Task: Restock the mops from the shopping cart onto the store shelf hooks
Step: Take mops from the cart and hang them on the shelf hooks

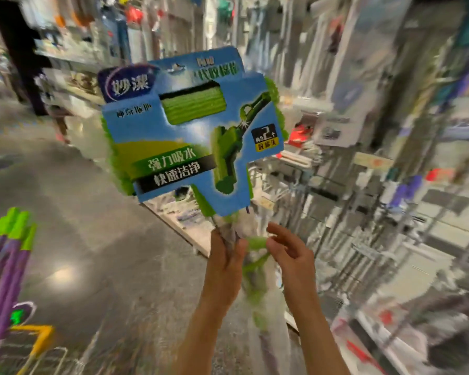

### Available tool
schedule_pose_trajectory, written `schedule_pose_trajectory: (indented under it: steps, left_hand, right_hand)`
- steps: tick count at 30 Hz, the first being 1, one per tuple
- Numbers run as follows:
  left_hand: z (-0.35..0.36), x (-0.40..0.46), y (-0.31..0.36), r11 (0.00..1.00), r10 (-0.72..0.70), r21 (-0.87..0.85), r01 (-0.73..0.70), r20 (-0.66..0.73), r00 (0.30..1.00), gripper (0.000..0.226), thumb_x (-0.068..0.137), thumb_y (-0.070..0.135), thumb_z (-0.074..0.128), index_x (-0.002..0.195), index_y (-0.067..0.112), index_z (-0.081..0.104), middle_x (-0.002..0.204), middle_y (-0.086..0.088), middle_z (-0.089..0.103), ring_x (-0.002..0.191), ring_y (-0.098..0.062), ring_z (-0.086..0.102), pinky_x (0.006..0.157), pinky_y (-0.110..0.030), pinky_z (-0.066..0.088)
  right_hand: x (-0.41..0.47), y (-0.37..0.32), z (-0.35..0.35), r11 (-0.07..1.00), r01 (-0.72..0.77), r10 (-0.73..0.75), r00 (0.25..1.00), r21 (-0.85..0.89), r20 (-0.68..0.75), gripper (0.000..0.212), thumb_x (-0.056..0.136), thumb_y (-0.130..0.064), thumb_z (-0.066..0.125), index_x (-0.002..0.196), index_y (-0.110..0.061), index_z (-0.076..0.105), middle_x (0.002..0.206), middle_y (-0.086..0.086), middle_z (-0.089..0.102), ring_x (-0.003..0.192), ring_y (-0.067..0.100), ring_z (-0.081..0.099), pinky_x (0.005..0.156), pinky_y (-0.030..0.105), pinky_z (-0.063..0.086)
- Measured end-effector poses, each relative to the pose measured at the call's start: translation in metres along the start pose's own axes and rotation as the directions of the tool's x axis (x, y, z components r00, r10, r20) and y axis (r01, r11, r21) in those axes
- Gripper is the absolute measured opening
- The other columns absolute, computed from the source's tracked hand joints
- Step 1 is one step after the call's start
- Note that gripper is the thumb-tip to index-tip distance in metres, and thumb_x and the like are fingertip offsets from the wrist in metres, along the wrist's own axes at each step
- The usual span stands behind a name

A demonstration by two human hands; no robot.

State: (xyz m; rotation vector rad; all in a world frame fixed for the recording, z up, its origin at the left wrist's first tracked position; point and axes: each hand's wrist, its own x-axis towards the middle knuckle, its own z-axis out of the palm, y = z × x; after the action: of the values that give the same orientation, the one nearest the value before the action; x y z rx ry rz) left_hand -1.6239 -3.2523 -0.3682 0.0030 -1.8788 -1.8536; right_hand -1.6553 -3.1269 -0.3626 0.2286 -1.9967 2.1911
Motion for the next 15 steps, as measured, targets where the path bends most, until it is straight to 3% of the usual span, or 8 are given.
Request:
schedule_pose_trajectory:
  steps: [3,6,9,11,15]
  left_hand:
    - [0.043,-0.018,-0.001,1.0,-0.011,0.01,0.01,0.098,0.995,0.044,0.092,0.033,0.05,0.135,0.035,0.042,0.138,0.016,0.053,0.123,0.009,0.052,0.1,-0.012,0.043]
    - [0.085,-0.032,-0.003,0.999,-0.021,-0.028,0.027,0.207,0.978,0.045,0.094,0.031,0.052,0.138,0.029,0.042,0.14,0.011,0.054,0.126,0.004,0.053,0.102,-0.014,0.043]
    - [0.124,-0.043,0.003,0.993,-0.076,-0.054,0.1,0.337,0.939,0.051,0.099,0.035,0.057,0.145,0.03,0.034,0.145,0.005,0.052,0.13,-0.012,0.056,0.099,-0.032,0.053]
    - [0.146,-0.048,0.009,0.988,-0.094,-0.075,0.138,0.418,0.904,0.049,0.099,0.037,0.058,0.143,0.035,0.036,0.143,0.002,0.054,0.126,-0.017,0.059,0.096,-0.046,0.056]
    - [0.182,-0.055,0.016,0.987,-0.1,-0.047,0.151,0.555,0.826,0.05,0.088,0.052,0.059,0.134,0.04,0.043,0.131,0.016,0.061,0.125,-0.011,0.059,0.099,-0.043,0.054]
  right_hand:
    - [0.001,-0.017,-0.045,0.999,0.004,-0.004,1.0,0.053,0.006,0.023,0.093,-0.03,0.064,0.114,-0.031,0.072,0.116,-0.006,0.074,0.112,0.012,0.067,0.091,0.033,0.053]
    - [0.009,-0.039,-0.084,0.996,0.039,-0.04,0.999,0.074,0.006,0.058,0.082,-0.058,0.057,0.128,-0.024,0.066,0.123,-0.005,0.071,0.119,0.012,0.064,0.095,0.029,0.05]
    - [0.019,-0.062,-0.12,0.998,0.069,-0.068,0.996,0.006,-0.049,0.046,0.097,-0.047,0.054,0.132,-0.02,0.064,0.122,-0.004,0.071,0.115,0.012,0.066,0.098,0.031,0.052]
    - [0.026,-0.075,-0.145,0.999,0.046,-0.045,0.994,0.006,-0.104,0.034,0.104,-0.032,0.052,0.131,-0.017,0.065,0.117,-0.007,0.073,0.109,0.007,0.067,0.09,0.025,0.054]
    - [0.029,-0.095,-0.188,0.999,0.009,0.001,0.983,0.053,-0.182,0.019,0.104,-0.021,0.051,0.106,-0.021,0.07,0.09,-0.014,0.073,0.08,-0.001,0.066,0.064,0.015,0.048]
